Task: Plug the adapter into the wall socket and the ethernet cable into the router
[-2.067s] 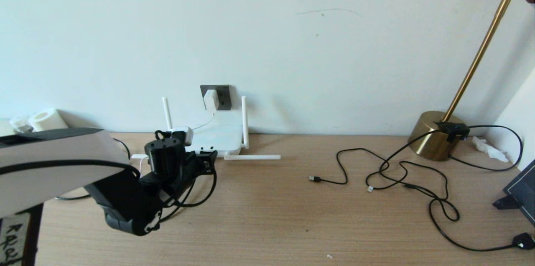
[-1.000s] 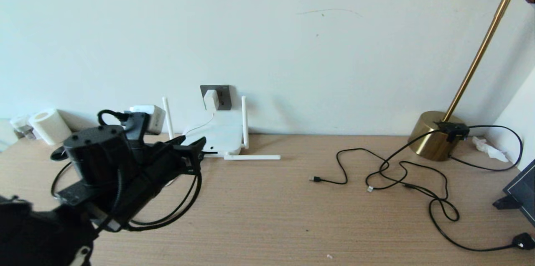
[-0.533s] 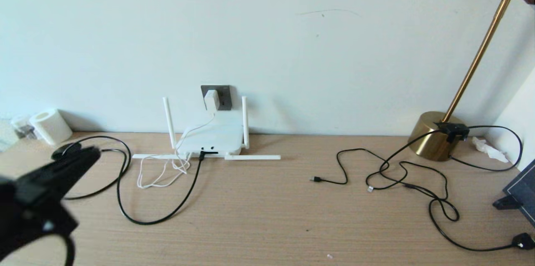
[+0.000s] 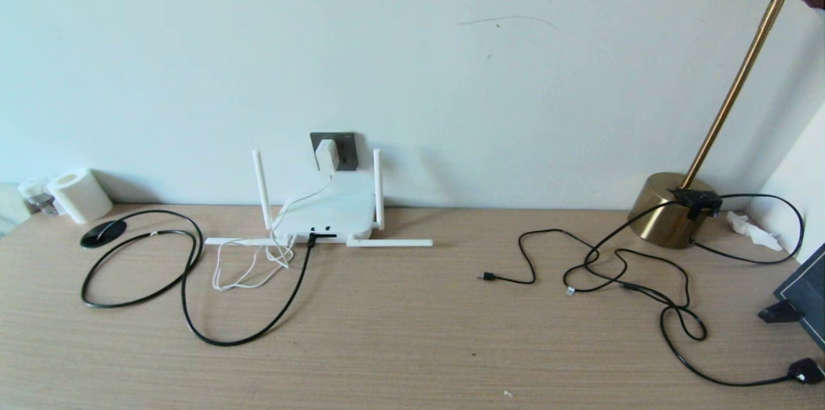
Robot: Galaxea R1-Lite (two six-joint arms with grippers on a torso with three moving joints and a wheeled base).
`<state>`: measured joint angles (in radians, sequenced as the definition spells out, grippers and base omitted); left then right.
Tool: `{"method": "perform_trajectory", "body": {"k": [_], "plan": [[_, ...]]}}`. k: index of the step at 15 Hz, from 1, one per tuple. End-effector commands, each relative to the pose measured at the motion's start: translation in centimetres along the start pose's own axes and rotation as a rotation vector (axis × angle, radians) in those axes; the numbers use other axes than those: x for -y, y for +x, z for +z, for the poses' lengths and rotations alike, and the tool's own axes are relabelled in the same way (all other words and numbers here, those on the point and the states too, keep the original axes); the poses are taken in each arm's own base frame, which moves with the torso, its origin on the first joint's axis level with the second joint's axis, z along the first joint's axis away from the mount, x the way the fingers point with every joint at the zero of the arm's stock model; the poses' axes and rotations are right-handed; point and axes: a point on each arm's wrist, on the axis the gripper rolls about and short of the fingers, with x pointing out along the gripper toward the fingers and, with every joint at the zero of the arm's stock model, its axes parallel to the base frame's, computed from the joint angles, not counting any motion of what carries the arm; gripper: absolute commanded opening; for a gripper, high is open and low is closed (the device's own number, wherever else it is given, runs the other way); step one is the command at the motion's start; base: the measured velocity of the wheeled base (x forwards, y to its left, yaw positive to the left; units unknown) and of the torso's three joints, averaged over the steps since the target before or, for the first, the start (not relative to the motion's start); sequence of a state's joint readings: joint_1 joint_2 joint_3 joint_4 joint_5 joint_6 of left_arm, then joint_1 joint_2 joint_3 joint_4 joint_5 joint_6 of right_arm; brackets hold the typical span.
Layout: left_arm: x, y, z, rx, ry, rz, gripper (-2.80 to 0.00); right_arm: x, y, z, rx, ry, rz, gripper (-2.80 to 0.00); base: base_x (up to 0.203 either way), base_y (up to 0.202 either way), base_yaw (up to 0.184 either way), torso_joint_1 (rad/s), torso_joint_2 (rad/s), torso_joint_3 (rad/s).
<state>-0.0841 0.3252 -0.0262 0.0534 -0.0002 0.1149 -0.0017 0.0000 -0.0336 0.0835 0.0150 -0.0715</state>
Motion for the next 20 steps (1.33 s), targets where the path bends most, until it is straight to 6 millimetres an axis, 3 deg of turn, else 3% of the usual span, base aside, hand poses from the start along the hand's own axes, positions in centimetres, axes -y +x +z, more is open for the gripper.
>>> {"method": "perform_trajectory", "body": {"k": [1,4,8,20], "plan": [[0.2,-0.9,-0.5,0.102,-0.023,0.111,-2.80,0.0,0.0,0.0,0.000,-0.001,0.000,-2.80,0.000,0.000,0.000,0.000,0.00,0.000],[0.5,-2.0,-1.4,0.327,0.022,0.077,-2.80,0.0,0.0,0.0,0.001,0.012,0.000,-2.80,0.000,0.000,0.000,0.000,0.00,0.000],[0.4,-2.0,-1.4,0.340,-0.115,0.101,-2.80,0.0,0.0,0.0,0.001,0.015,0.000,-2.80,0.000,0.000,0.000,0.000,0.00,0.000],[0.4,-2.0,-1.4,0.341,-0.125,0.102,-2.80,0.0,0.1,-0.1,0.002,0.019,-0.001,-2.80,0.000,0.000,0.000,0.000,0.00,0.000]]}}
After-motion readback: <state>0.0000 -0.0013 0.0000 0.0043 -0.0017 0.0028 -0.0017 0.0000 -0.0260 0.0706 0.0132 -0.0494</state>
